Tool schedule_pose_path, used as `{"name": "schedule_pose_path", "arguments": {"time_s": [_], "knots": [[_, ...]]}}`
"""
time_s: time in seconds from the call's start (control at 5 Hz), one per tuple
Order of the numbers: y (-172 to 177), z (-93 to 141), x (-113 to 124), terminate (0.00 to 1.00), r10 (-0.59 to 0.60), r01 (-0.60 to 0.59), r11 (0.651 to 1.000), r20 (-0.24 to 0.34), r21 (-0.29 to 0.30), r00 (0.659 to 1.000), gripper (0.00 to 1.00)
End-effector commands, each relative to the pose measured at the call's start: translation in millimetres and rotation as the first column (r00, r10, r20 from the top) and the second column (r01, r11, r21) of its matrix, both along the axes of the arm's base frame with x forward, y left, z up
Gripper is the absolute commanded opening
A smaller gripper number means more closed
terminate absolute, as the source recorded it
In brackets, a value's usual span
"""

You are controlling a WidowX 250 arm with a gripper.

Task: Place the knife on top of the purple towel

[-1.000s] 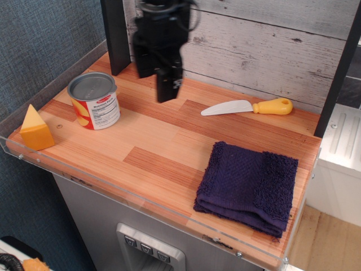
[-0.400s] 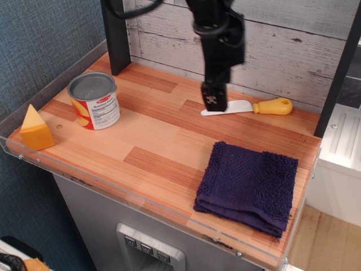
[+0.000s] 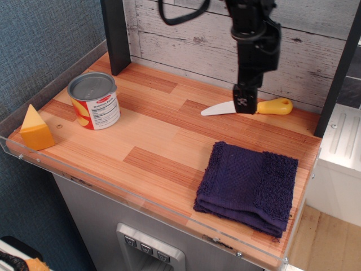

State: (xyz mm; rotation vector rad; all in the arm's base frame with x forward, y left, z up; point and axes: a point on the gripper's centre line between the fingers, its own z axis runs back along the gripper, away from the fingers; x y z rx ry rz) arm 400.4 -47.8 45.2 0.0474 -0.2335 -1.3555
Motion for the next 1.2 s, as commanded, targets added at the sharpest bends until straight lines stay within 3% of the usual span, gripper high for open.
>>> {"name": "schedule_pose_path", "arguments": {"time_s": [0.0, 0.6, 0.8, 1.0], "knots": [[-15.7, 5.6, 7.7, 0.00, 0.063, -0.063, 0.996, 0.003, 0.057, 0.998, 1.00], [-17.5, -13.3, 18.1, 0.00, 0.131, -0.132, 0.991, -0.074, -0.004, 0.989, 1.00], [-16.7, -12.8, 16.5, 0.00, 0.134, -0.136, 0.990, -0.062, -0.026, 0.989, 0.00], [-14.6, -10.9, 10.5, 0.00, 0.138, -0.139, 0.990, -0.039, -0.017, 0.990, 0.00]]}}
